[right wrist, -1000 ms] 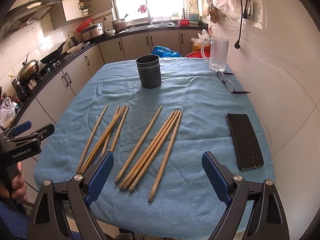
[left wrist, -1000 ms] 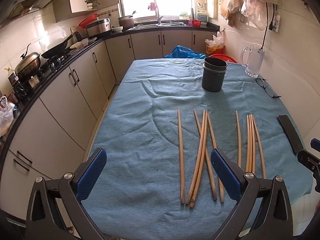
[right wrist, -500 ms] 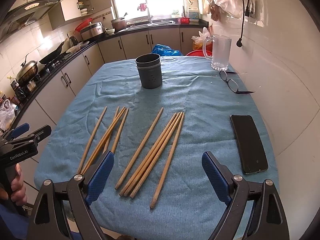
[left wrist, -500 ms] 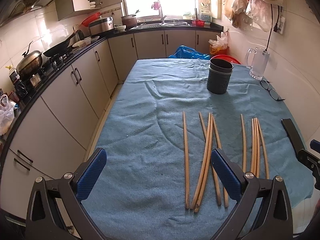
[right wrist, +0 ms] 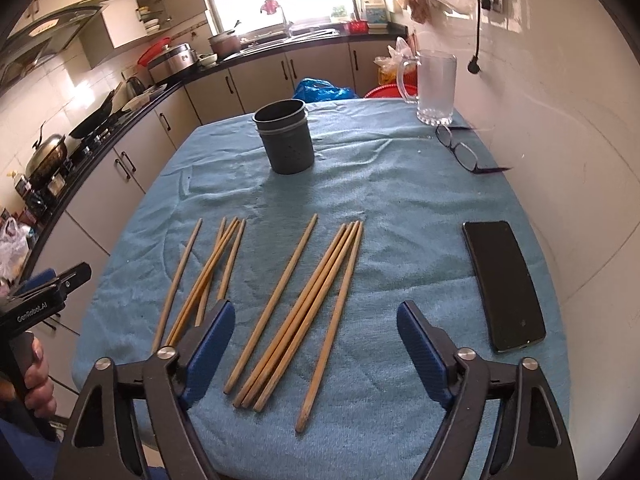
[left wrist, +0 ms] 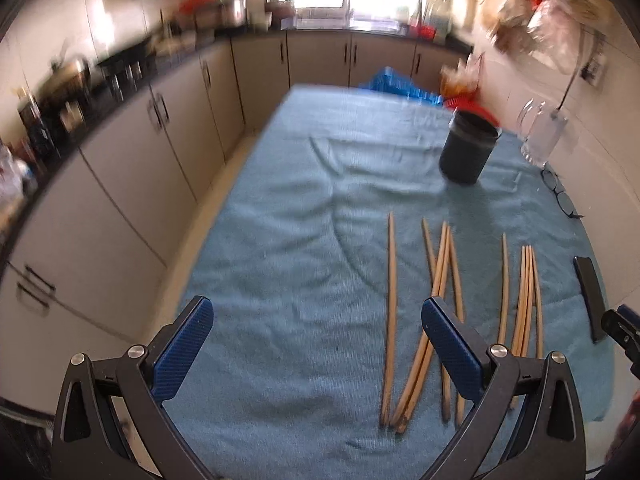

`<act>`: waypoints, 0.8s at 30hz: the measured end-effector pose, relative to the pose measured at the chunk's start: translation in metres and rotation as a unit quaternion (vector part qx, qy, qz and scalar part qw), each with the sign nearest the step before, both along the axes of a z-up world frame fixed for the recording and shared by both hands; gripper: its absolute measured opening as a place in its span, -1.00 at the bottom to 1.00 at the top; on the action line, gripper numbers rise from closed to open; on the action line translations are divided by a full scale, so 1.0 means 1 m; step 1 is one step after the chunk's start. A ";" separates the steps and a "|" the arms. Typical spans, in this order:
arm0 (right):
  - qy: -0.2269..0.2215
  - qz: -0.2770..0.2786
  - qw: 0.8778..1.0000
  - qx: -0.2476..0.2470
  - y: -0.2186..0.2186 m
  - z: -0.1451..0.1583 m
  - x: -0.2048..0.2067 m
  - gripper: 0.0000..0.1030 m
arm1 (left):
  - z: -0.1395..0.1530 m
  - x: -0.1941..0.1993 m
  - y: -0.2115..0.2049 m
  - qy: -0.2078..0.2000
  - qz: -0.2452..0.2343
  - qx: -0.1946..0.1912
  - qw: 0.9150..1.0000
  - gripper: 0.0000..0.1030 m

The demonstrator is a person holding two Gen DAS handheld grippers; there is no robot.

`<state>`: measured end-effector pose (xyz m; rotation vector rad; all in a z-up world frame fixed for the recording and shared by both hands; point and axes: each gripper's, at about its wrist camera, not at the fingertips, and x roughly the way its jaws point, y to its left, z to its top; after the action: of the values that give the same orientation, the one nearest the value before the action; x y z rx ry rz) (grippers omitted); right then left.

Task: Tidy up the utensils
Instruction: 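Move both tools over the loose wooden chopsticks on the towel, then close the left tool on one chopstick while the right tool grasps another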

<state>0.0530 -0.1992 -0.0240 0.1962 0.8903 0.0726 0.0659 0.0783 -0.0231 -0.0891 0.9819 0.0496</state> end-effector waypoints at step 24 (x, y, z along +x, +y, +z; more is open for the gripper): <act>0.173 -0.011 0.977 0.121 -0.033 -0.050 0.101 -0.53 | -0.044 0.092 -0.033 0.172 -0.075 -0.061 0.980 -0.07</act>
<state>0.1539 -0.2323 -0.0735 0.4565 1.2256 0.1294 0.1579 0.0454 -0.0669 -0.1213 1.3358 -0.1393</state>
